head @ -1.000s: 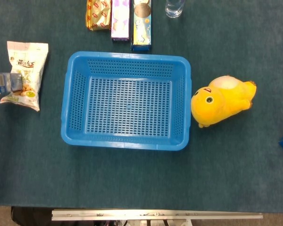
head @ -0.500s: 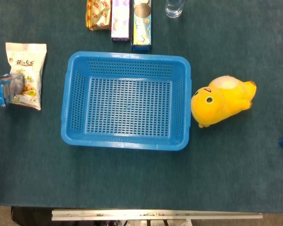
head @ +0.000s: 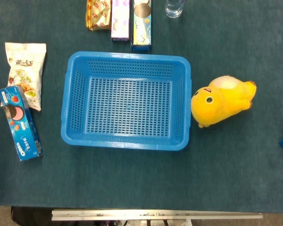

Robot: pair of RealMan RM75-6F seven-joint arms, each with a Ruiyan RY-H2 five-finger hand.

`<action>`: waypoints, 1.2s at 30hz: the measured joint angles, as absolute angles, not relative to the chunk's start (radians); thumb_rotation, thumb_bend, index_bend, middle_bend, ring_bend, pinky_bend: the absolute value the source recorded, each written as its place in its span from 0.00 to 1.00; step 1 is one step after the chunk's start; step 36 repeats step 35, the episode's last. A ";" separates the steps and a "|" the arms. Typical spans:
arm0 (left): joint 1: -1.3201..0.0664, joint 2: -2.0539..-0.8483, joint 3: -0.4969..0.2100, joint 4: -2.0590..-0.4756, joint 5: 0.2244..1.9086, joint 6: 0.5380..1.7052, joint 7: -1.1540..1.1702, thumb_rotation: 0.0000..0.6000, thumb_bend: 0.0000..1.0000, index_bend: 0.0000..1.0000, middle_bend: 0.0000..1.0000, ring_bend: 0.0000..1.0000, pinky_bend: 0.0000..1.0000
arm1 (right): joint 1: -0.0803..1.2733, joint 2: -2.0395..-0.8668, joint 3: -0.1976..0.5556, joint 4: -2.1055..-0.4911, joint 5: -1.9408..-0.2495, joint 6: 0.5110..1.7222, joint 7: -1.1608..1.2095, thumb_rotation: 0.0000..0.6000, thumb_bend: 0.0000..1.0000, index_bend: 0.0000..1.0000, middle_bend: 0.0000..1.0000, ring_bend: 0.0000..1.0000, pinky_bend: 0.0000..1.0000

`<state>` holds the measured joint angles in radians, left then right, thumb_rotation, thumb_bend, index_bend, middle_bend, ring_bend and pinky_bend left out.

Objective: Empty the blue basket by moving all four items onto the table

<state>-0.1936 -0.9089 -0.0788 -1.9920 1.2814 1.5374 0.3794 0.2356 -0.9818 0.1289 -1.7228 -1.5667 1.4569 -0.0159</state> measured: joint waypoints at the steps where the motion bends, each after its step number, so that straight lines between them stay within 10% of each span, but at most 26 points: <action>1: -0.192 -0.923 -0.084 -1.982 1.296 1.552 0.370 1.00 0.20 0.15 0.00 0.00 0.22 | 0.234 -0.982 0.128 -1.725 -1.569 1.460 -0.018 1.00 0.00 0.05 0.20 0.24 0.38; 36: -0.143 -1.161 -0.110 -1.656 1.469 1.617 0.050 1.00 0.20 0.28 0.09 0.04 0.27 | -0.019 -0.969 0.032 -1.883 -1.486 1.643 -0.257 1.00 0.00 0.10 0.21 0.24 0.38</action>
